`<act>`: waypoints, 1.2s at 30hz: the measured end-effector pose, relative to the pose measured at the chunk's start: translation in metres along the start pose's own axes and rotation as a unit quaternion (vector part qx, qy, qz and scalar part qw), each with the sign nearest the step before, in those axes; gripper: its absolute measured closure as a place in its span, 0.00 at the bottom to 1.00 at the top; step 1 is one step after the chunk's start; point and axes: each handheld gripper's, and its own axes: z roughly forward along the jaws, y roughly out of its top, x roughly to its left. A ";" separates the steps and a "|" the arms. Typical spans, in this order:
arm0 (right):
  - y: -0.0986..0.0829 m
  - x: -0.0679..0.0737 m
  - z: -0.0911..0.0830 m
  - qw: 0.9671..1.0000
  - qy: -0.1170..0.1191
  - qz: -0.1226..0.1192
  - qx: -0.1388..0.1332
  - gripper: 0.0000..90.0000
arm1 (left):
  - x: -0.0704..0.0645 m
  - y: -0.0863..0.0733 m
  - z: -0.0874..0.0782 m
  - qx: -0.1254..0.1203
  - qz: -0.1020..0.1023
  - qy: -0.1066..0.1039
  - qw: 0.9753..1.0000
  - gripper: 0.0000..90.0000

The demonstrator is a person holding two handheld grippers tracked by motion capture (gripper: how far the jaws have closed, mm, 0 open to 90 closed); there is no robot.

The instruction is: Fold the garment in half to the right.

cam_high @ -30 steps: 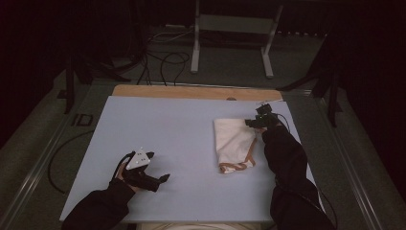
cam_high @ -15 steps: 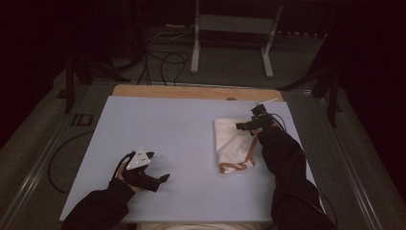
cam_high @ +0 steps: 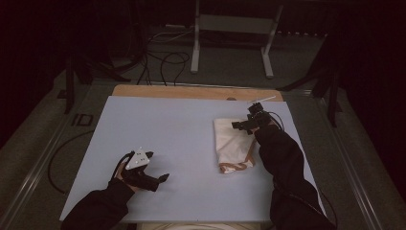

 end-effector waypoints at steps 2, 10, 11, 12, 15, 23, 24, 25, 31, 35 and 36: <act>0.001 0.002 -0.003 1.000 -0.004 -0.005 -0.002 0.10 | 0.000 0.000 0.000 0.001 0.000 0.000 1.000 0.00; 0.000 0.008 -0.010 1.000 -0.007 -0.022 -0.014 0.10 | 0.001 0.000 0.000 0.002 -0.001 0.000 1.000 0.00; 0.000 0.009 -0.011 1.000 -0.004 -0.023 -0.014 0.10 | 0.000 0.000 0.000 0.002 0.000 0.000 1.000 0.00; -0.001 0.010 -0.013 1.000 -0.003 -0.025 -0.016 0.10 | 0.000 -0.001 0.000 0.004 0.001 0.001 1.000 0.00; -0.002 0.014 -0.018 0.999 -0.002 -0.035 -0.023 0.10 | 0.000 -0.001 -0.001 0.005 0.001 0.002 1.000 0.00; -0.009 0.027 -0.032 0.998 0.011 -0.050 -0.034 0.10 | 0.001 -0.001 -0.002 0.004 0.000 0.003 1.000 0.00; -0.010 0.028 -0.032 0.998 0.013 -0.052 -0.034 0.10 | 0.001 -0.001 -0.002 0.004 0.000 0.003 1.000 0.00; -0.012 0.031 -0.034 0.998 0.012 -0.055 -0.034 0.10 | 0.001 -0.001 -0.002 0.004 0.000 0.003 1.000 0.00; -0.025 0.037 -0.041 0.997 0.024 -0.054 -0.047 0.10 | 0.001 -0.001 -0.003 0.002 -0.001 0.003 1.000 0.00; -0.035 0.040 -0.048 0.996 0.031 -0.059 -0.058 0.10 | 0.001 -0.001 -0.003 0.004 -0.001 0.006 1.000 0.00; -0.038 0.041 -0.050 0.996 0.035 -0.062 -0.059 0.10 | 0.002 -0.001 -0.002 0.005 -0.002 0.006 1.000 0.00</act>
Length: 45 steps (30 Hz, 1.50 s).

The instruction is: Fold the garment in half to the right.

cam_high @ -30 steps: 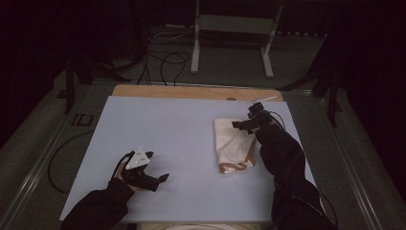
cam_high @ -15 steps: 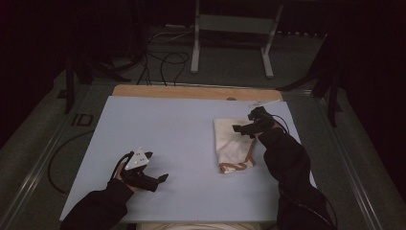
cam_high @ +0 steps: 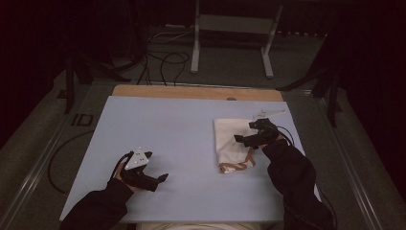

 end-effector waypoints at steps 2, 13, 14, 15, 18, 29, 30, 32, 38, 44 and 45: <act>-0.006 0.003 -0.006 1.000 0.004 -0.004 -0.009 0.10 | 0.000 0.000 0.000 -0.001 -0.001 0.000 1.000 0.00; -0.038 0.014 -0.025 1.000 0.013 -0.006 -0.020 0.10 | 0.001 -0.001 0.000 0.001 -0.001 -0.001 1.000 0.00; -0.041 0.014 -0.025 1.000 0.013 -0.008 -0.020 0.10 | 0.001 -0.001 0.000 0.001 -0.001 0.000 1.000 0.00; -0.043 0.015 -0.026 1.000 0.011 -0.009 -0.020 0.10 | 0.001 -0.001 -0.001 0.001 0.000 0.000 1.000 0.00; -0.052 0.016 -0.028 1.000 0.011 -0.007 -0.021 0.10 | 0.001 -0.001 -0.002 0.000 0.000 0.002 1.000 0.00; -0.077 0.024 -0.036 1.000 -0.001 -0.003 -0.021 0.10 | 0.002 -0.002 -0.002 0.003 0.003 0.002 1.000 0.00; -0.080 0.026 -0.036 1.000 -0.002 -0.002 -0.021 0.10 | 0.002 -0.002 -0.002 0.003 0.003 0.002 1.000 0.00; -0.086 0.031 -0.036 1.000 -0.004 -0.005 -0.017 0.10 | 0.002 -0.002 -0.002 0.003 0.003 0.002 1.000 0.00; -0.100 0.039 -0.036 1.000 -0.019 -0.013 -0.006 0.10 | 0.002 -0.002 -0.002 0.004 0.003 0.001 1.000 0.00; -0.112 0.043 -0.038 0.999 -0.024 -0.014 -0.018 0.10 | 0.001 -0.002 -0.003 0.001 0.003 0.001 1.000 0.00; -0.114 0.044 -0.038 0.999 -0.030 -0.013 -0.014 0.10 | 0.001 -0.001 -0.003 0.000 0.003 0.001 1.000 0.00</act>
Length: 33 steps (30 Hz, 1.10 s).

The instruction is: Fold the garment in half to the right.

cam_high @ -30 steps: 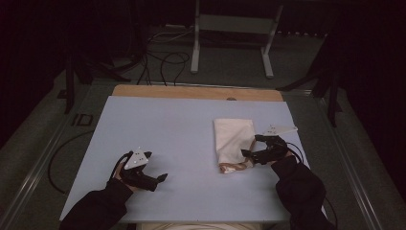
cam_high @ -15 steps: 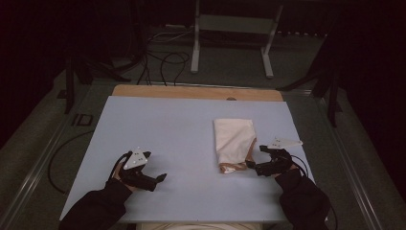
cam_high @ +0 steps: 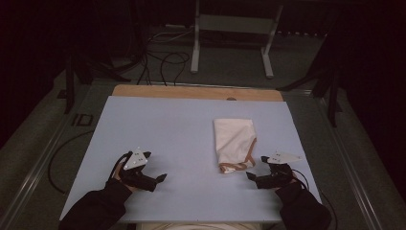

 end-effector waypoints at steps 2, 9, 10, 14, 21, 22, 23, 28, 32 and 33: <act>-0.001 0.000 -0.001 1.000 -0.005 0.002 0.000 0.10 | 0.000 0.000 0.000 0.000 0.001 0.000 1.000 0.00; -0.006 -0.004 -0.001 1.000 -0.023 0.021 -0.002 0.10 | -0.001 0.000 0.000 0.000 0.002 0.000 1.000 0.00; -0.005 -0.004 0.000 0.999 -0.025 0.022 -0.003 0.10 | -0.001 0.000 0.000 0.000 0.002 0.000 1.000 0.00; -0.003 -0.005 0.001 0.999 -0.035 0.019 -0.004 0.10 | 0.000 0.000 -0.001 -0.003 -0.002 0.001 1.000 0.00; -0.002 -0.004 0.002 0.999 -0.041 0.018 -0.003 0.10 | -0.001 0.000 -0.001 -0.001 0.003 0.002 1.000 0.00; -0.002 -0.004 0.003 0.999 -0.040 0.019 -0.002 0.10 | -0.001 0.000 -0.001 -0.001 0.004 0.002 1.000 0.00; -0.002 -0.004 0.003 0.999 -0.040 0.018 -0.001 0.10 | -0.001 0.000 -0.001 -0.001 0.004 0.002 1.000 0.00; -0.003 -0.005 0.002 0.999 -0.047 0.016 0.002 0.10 | -0.001 -0.001 -0.001 -0.002 0.000 0.005 1.000 0.00; -0.003 -0.005 0.002 0.999 -0.048 0.017 0.003 0.10 | -0.001 -0.001 -0.002 -0.002 0.000 0.005 1.000 0.00; -0.003 -0.004 0.002 0.999 -0.049 0.016 0.003 0.10 | -0.001 -0.001 -0.002 -0.002 0.001 0.006 1.000 0.00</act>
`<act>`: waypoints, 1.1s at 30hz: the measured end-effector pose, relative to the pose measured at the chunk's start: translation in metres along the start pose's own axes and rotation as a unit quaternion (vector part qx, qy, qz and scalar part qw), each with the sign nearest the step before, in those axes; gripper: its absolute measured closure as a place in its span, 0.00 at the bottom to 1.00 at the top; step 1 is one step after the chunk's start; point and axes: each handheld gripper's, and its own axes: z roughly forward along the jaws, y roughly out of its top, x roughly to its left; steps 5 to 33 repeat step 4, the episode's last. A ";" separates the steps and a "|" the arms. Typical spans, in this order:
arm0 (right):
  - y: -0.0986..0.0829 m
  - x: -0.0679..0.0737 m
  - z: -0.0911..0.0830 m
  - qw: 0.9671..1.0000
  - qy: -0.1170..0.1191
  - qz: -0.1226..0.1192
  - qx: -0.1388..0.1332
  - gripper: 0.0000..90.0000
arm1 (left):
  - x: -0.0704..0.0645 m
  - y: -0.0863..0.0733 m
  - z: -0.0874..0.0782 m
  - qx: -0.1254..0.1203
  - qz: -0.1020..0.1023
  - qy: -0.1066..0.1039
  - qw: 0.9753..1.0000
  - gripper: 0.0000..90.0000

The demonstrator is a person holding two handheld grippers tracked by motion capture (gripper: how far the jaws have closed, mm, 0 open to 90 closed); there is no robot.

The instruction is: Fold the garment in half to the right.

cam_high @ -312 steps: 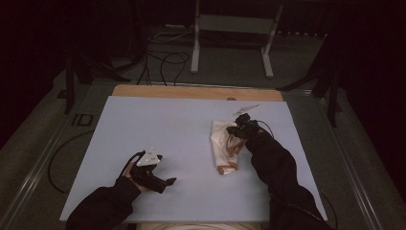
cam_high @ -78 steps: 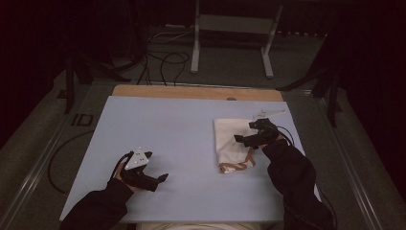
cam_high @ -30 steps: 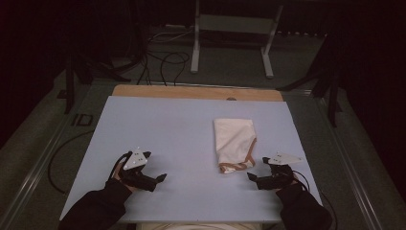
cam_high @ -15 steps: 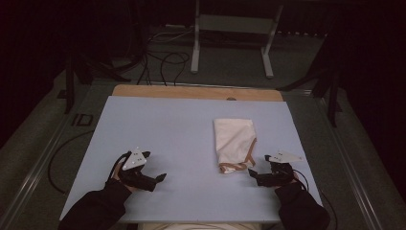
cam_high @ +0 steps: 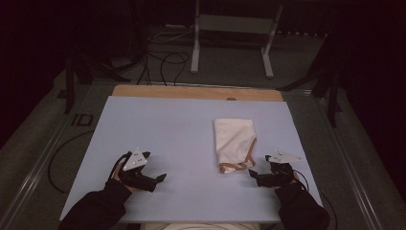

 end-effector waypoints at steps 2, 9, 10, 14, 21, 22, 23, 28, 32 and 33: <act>0.000 0.000 0.000 1.000 0.000 0.001 -0.001 0.10 | 0.000 0.000 0.001 0.000 0.000 -0.001 1.000 0.00; 0.000 0.000 0.000 1.000 0.000 0.002 -0.002 0.10 | -0.001 0.000 0.001 0.000 0.000 0.000 1.000 0.00; 0.000 0.000 0.000 1.000 0.000 0.002 -0.002 0.10 | -0.001 0.000 0.001 0.000 0.000 0.000 1.000 0.00; 0.000 0.000 0.000 1.000 0.000 0.002 -0.002 0.10 | -0.001 0.000 0.001 0.000 0.000 0.000 1.000 0.00; 0.000 0.000 0.000 1.000 0.000 0.002 -0.002 0.10 | -0.001 0.000 0.001 0.000 0.000 0.000 1.000 0.00; 0.000 0.000 0.000 1.000 0.000 0.002 -0.002 0.10 | -0.001 0.000 0.001 0.000 0.000 0.000 1.000 0.00; 0.000 0.000 0.000 1.000 0.000 0.002 -0.002 0.10 | -0.001 0.000 0.001 0.000 0.000 0.000 1.000 0.00; 0.000 0.000 0.000 1.000 0.000 0.002 -0.002 0.10 | -0.001 0.000 0.001 0.000 0.000 0.000 1.000 0.00; 0.000 0.000 0.000 1.000 0.000 0.002 -0.002 0.10 | -0.001 0.000 0.001 0.000 0.000 0.000 1.000 0.00; 0.000 0.000 0.000 1.000 0.000 0.002 -0.002 0.10 | -0.001 0.000 0.001 0.000 0.000 0.000 1.000 0.00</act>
